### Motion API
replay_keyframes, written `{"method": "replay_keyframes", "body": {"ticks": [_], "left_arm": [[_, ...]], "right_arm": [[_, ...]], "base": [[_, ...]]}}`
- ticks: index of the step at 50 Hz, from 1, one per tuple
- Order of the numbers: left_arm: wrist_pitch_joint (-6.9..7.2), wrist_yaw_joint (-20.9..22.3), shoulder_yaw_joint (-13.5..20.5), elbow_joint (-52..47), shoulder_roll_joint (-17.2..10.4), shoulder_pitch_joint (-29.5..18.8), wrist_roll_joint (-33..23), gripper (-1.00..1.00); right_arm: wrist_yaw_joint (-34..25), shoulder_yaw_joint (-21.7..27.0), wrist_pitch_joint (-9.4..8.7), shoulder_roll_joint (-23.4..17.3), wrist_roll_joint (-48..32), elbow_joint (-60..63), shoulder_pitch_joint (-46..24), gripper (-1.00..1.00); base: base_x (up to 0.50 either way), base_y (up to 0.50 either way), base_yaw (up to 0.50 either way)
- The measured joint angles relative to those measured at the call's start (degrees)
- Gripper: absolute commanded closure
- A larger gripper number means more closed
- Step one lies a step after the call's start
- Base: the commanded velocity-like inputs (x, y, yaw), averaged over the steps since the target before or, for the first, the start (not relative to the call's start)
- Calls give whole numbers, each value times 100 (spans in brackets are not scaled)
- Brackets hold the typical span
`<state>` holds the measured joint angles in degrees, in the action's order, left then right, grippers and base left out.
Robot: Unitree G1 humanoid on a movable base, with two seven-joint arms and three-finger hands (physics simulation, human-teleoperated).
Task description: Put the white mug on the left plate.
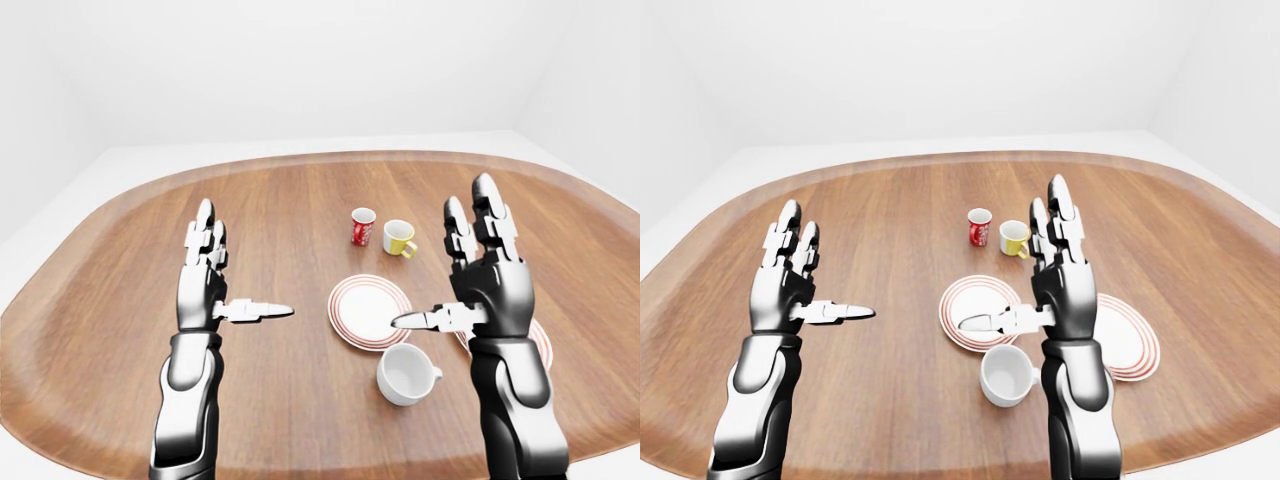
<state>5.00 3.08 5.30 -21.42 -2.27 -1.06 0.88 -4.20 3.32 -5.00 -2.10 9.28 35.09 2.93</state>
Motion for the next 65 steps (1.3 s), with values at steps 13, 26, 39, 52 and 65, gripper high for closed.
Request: {"method": "replay_keyframes", "body": {"ticks": [13,26,39,52,65], "left_arm": [[0,-4,-3,14,0,-1,-11,-100],[0,-6,-9,28,3,5,-21,-100],[0,-3,-19,15,8,18,-28,-100],[0,-3,-22,25,10,24,-35,-100],[0,-5,-22,44,10,25,-40,-100]], "right_arm": [[-406,-74,0,-2,-567,493,444,-100],[-809,-137,0,-14,-1148,1315,613,-100],[-1328,-310,0,-119,-1732,1736,799,-100],[-1851,-451,0,-171,-2316,1775,1084,-100],[-2226,-445,0,-153,-2748,1587,1320,-100]], "base": [[0,0,0],[0,0,0],[0,0,0],[0,0,0],[0,0,0]]}}
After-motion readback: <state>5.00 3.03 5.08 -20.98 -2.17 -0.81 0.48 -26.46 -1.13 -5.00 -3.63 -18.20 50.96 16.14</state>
